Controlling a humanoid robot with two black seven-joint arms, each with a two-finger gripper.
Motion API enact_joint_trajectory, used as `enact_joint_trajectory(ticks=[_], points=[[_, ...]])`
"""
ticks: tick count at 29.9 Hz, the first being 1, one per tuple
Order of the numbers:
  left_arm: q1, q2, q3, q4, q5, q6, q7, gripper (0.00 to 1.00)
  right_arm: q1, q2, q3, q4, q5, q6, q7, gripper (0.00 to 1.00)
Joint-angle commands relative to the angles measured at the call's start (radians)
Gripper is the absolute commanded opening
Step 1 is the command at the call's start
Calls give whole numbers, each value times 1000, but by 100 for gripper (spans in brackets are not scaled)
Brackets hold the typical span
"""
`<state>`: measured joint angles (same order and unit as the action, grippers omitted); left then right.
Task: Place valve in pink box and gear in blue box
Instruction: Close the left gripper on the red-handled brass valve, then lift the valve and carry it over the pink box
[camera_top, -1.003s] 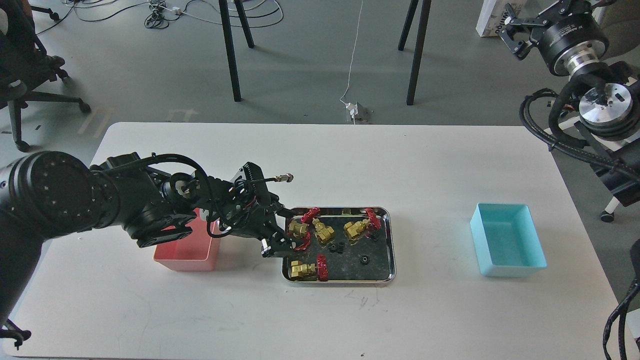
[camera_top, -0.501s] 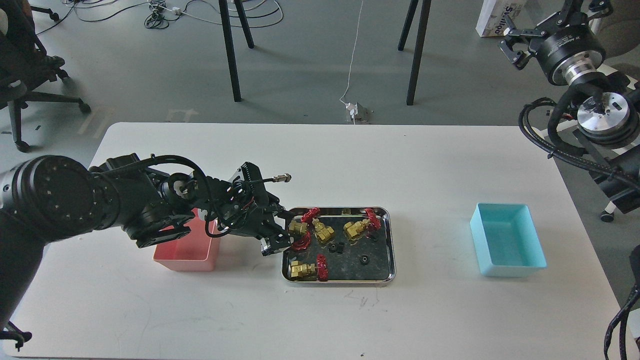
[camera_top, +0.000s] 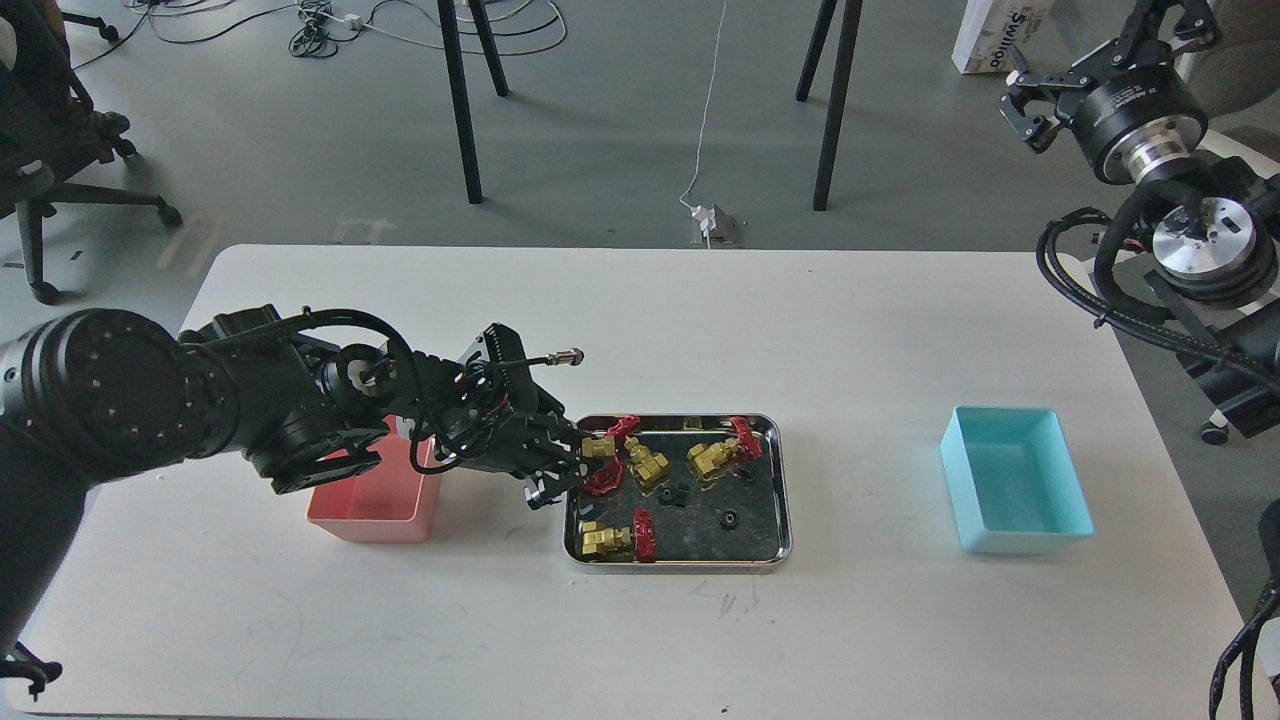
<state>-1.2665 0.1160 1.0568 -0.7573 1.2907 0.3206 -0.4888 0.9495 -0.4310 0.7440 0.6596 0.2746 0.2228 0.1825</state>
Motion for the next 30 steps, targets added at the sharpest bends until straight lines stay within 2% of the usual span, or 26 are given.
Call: enact_joint_trajectory(ticks=[1,7,13,22,25,30], points=[[-2,5,0,-10,2,0,0,23,-6,0,0,0,0,0,0,100],[-8,16,-3,-20,9,2,0,21,-11,2,1,0,0,-2,0,100],[-45,59,-89,-111,7,0,0,19,-11,2,5,0,0,-3,0,100],[-102,108,-94,-161,9,0,0,18,-8,2,9,0,0,-3,0,100],[-146,157,-94,-224,9,0,0,18,11,5,14,3,0,-11,0,100],[-229,289,-107,-338,15,2,0,18,176,46,-2,-2,0,-143,-9,100]])
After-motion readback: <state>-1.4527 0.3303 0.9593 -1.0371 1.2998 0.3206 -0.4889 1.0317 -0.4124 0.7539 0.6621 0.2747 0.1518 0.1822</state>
